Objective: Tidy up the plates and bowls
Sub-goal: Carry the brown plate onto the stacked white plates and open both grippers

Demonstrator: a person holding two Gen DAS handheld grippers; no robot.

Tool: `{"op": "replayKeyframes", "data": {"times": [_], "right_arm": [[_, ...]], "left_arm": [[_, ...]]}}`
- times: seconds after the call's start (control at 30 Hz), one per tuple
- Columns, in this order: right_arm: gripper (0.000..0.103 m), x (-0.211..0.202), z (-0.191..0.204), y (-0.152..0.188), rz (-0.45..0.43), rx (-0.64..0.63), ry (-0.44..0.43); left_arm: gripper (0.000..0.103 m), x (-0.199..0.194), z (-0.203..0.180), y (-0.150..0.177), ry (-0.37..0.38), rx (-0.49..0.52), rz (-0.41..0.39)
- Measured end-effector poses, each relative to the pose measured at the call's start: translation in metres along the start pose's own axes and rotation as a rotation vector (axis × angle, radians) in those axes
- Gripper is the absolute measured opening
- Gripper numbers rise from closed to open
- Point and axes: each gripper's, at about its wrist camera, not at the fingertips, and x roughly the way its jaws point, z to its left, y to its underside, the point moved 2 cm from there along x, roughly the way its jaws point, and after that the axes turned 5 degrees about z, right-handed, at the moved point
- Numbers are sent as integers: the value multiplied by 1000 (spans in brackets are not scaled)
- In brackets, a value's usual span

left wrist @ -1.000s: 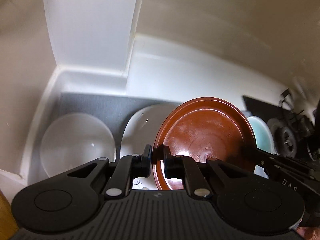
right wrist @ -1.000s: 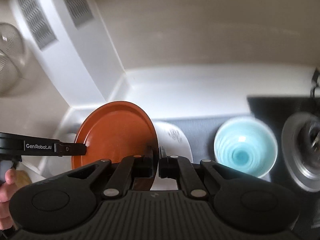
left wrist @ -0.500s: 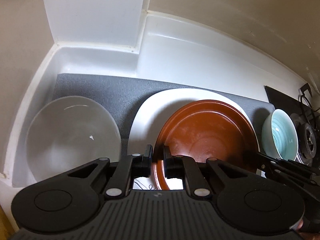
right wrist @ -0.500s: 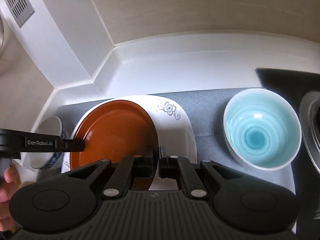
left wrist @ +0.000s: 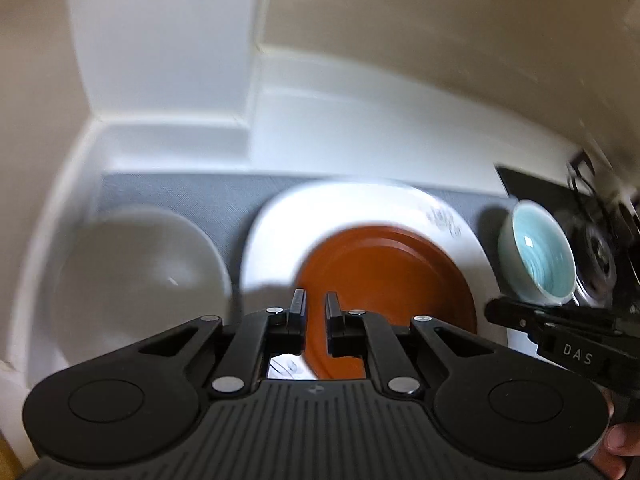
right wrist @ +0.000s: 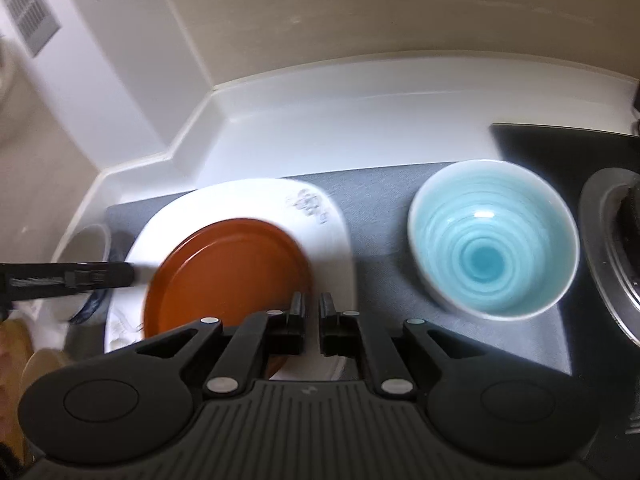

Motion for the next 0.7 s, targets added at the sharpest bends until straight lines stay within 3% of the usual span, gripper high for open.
{"op": "replayKeyframes", "data": {"times": [0.13, 0.43, 0.57, 0.67, 0.7], "right_arm": [[8, 11, 12, 7, 40, -82, 39], [6, 18, 9, 3, 26, -63, 32], [8, 5, 7, 5, -20, -29, 34], [8, -8, 6, 6, -45, -3, 13], [9, -12, 7, 7, -51, -2, 5]], "left_arm": [[6, 22, 0, 6, -3, -27, 65], [6, 25, 3, 5, -6, -54, 62], [7, 2, 12, 9, -7, -99, 24], [18, -26, 25, 15, 4, -116, -21], [36, -37, 32, 20, 15, -128, -42]]}}
